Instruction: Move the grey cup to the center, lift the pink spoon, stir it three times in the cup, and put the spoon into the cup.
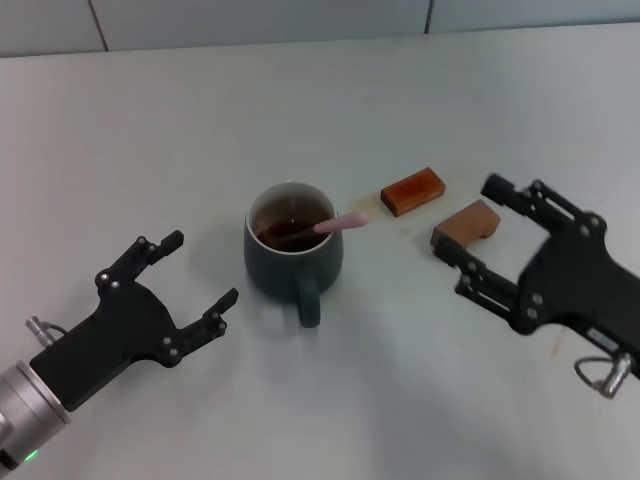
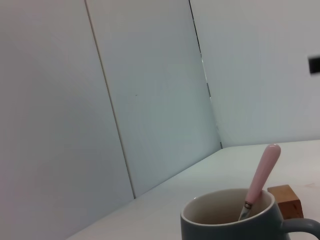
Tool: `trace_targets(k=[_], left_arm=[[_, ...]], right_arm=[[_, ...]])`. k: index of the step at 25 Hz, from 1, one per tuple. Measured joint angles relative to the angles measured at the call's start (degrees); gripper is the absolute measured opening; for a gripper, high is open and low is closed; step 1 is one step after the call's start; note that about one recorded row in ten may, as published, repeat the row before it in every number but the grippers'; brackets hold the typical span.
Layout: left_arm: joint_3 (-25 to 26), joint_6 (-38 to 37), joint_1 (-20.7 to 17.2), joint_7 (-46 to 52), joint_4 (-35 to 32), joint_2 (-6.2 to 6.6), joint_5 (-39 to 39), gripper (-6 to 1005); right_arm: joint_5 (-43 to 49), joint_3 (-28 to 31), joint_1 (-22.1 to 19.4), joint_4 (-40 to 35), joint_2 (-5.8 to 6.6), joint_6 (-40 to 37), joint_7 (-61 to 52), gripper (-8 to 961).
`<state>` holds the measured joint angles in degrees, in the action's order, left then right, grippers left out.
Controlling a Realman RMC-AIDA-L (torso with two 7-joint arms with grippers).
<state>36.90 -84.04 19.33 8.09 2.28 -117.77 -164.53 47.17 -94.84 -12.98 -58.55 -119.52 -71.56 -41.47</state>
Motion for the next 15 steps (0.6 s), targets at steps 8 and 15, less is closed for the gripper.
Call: trace_targets(k=[8,15], left_arm=[[-0.2,0.0,0.2,0.0,0.0,-0.09,-0.2,860],[-1.6,0.0,0.4,0.0,0.0,-0.19,-0.6,860]], right_arm=[[-1.7,1.4,6.9,16.8,0.15,-2.5,5.2,733],[-1.8,1.4,11.1,22.0,0.04,-2.2,6.0,741]])
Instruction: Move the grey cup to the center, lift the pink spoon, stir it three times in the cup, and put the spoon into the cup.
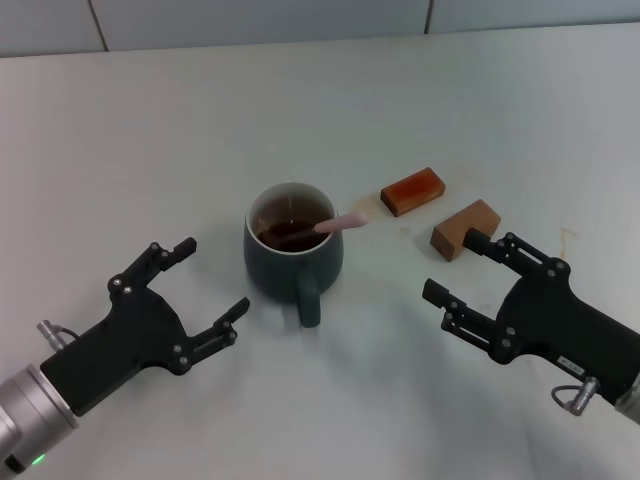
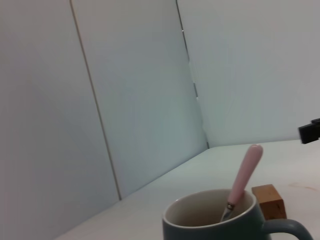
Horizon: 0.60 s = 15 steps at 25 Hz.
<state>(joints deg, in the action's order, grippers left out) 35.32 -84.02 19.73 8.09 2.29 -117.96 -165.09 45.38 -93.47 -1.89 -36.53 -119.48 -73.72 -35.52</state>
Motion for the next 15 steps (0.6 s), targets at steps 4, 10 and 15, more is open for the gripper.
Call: trace_targets(k=[4,10,15], left_arm=[[-0.5,0.0,0.0,0.0,0.0,0.00,0.0,859],[-0.6,0.0,0.1,0.0,0.0,0.01,0.0,859],[-0.7,0.0,0.3,0.0,0.1,0.01,-0.1,859]], right_arm=[[0.0,-0.3,0.5,0.2,0.00,0.4,0.1,745],[0.0,-0.9,1.3,0.4,-0.12,2.7,0.2,751],[0.0,-1.1,1.5,0.5,-0.18,3.2,0.2,757]])
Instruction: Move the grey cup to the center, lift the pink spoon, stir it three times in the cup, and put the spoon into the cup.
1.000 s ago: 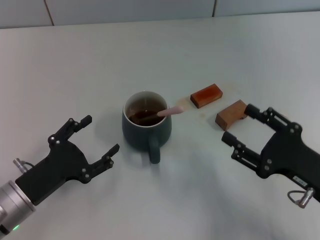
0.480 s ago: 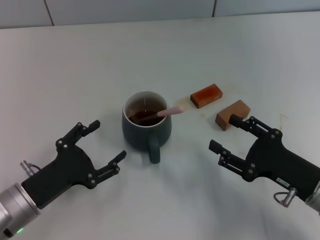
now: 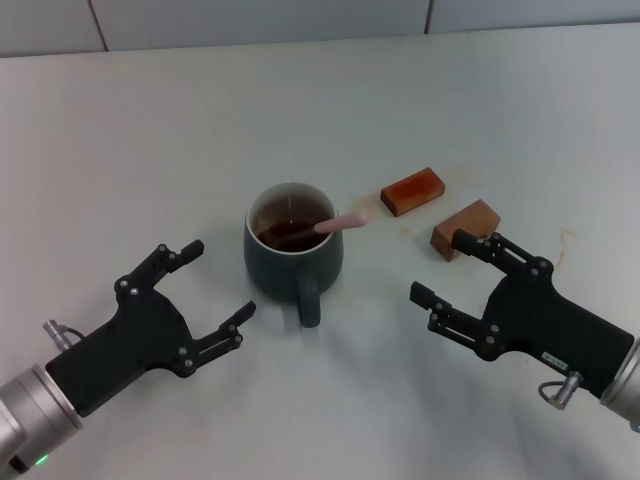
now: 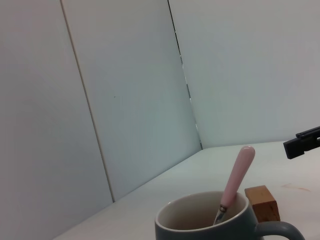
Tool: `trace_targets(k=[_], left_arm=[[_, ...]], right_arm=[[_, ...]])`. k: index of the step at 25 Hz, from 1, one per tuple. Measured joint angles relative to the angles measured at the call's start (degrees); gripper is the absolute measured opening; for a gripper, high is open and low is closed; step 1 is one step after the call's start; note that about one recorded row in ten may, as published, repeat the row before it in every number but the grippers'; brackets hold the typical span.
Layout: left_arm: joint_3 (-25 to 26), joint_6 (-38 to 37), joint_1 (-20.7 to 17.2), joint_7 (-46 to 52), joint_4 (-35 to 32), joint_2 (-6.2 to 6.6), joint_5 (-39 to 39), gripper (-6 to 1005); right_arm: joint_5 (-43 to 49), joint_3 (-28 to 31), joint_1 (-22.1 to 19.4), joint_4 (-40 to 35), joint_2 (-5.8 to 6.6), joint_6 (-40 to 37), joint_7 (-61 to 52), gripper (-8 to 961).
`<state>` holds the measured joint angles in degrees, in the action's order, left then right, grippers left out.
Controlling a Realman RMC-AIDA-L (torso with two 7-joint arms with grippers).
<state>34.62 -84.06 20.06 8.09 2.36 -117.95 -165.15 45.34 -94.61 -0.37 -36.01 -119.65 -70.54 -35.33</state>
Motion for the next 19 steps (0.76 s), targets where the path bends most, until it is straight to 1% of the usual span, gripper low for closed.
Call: trace_targets(k=[4,8,19], left_arm=[[0.0,0.0,0.1,0.1,-0.1,-0.05,0.0,859],[0.0,0.0,0.1,0.3,0.0,-0.08,-0.2,859],[-0.5,-0.1,0.2,0.6,-0.1,-0.08,-0.4,859]], right_arm=[[0.0,-1.1,0.2,-0.3,0.00,0.7,0.0,761],[0.0,-3.8,0.6,-1.6,0.01,3.9,0.0,769],[-0.8,-4.1,1.2,-1.5,0.12,4.2,-0.5,774]])
